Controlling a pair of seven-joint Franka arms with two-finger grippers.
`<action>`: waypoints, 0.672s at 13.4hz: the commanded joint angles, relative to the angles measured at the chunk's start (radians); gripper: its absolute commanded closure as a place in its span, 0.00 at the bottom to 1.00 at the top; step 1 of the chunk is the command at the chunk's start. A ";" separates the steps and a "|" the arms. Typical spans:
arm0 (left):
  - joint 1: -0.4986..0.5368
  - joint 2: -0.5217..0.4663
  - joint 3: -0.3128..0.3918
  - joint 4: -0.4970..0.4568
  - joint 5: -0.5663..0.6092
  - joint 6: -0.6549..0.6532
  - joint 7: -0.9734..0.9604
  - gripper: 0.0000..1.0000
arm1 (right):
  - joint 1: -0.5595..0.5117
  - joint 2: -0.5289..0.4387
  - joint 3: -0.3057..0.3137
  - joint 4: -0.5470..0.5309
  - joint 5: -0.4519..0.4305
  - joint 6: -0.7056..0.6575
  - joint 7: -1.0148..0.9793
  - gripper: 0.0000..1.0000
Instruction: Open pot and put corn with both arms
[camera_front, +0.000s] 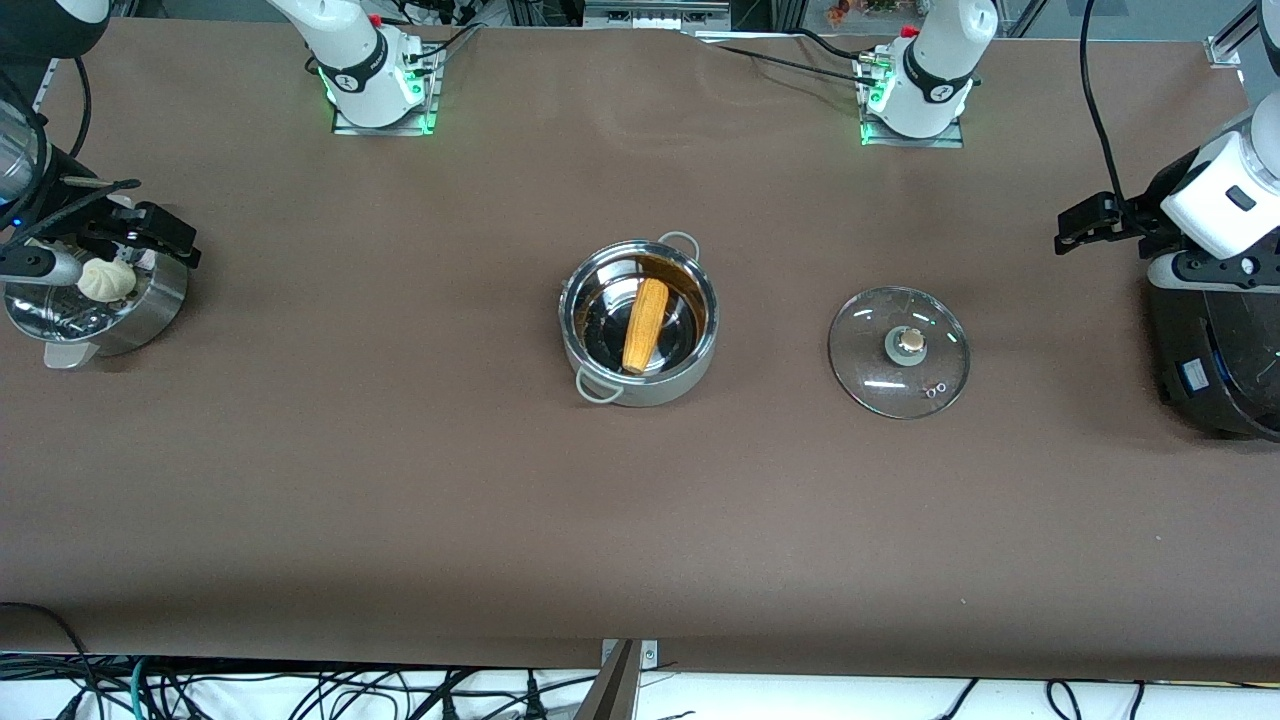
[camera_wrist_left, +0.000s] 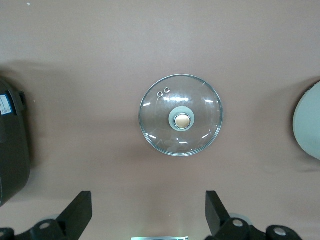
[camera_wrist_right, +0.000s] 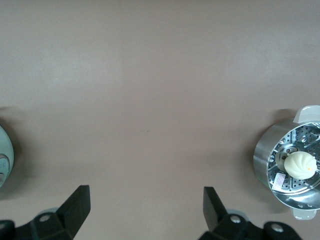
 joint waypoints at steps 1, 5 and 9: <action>0.018 0.015 -0.013 0.030 0.012 -0.010 -0.009 0.00 | -0.009 0.010 0.001 0.030 0.020 -0.027 -0.019 0.00; 0.023 0.015 -0.013 0.028 0.010 -0.008 -0.006 0.00 | -0.008 0.011 0.001 0.030 0.020 -0.019 0.009 0.00; 0.023 0.017 -0.011 0.026 0.010 -0.013 -0.018 0.00 | -0.008 0.011 0.001 0.027 0.036 -0.016 0.070 0.00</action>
